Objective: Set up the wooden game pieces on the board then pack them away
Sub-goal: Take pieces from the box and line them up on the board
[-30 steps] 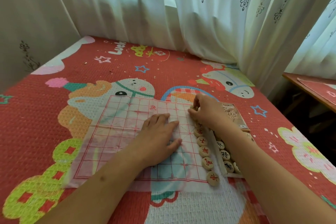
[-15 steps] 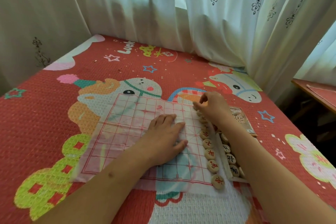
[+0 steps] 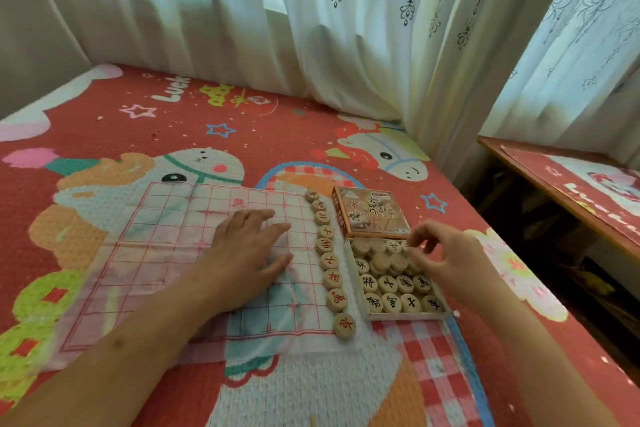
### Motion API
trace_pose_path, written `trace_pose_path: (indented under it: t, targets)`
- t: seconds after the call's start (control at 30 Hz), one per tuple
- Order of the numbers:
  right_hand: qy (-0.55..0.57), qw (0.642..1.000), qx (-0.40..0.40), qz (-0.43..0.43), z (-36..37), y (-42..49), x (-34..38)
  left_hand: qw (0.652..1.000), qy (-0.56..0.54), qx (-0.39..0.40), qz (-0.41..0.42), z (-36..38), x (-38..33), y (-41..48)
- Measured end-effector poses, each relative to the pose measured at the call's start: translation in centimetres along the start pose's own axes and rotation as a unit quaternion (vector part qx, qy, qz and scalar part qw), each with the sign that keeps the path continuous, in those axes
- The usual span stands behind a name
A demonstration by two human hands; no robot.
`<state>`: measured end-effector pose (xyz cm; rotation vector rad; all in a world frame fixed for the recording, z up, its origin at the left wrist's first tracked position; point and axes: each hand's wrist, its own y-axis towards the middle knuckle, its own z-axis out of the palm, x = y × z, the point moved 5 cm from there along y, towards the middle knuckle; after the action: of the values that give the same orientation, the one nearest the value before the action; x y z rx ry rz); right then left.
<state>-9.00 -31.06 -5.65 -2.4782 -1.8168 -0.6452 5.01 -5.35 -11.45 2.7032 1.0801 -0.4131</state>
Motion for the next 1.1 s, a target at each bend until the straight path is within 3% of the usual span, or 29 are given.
trace_pose_path:
  t: [0.17, 0.37, 0.6, 0.87, 1.1]
  targets:
    - [-0.006, 0.998, 0.048, -0.045, 1.9, -0.1, 0.9, 1.0, -0.011, -0.008, 0.007, 0.2, 0.0, 0.2]
    - [-0.068, 0.991, 0.016, -0.116, 3.0, 0.1, 2.7, 1.0, -0.01, -0.01, 0.015, 0.2, 0.1, 0.3]
    - [-0.07, 0.992, 0.003, -0.109, 3.7, -0.4, 3.6, 1.0, -0.013, -0.013, 0.025, 0.3, -0.1, 0.2]
    - [-0.012, 0.998, -0.039, -0.041, 0.5, -1.3, 1.5, 0.999, -0.012, -0.016, 0.031, 0.1, -0.4, 0.2]
    - [-0.036, 0.998, 0.046, -0.025, 1.7, -1.8, 0.5, 0.999, -0.013, -0.017, 0.034, 0.0, -0.5, 0.1]
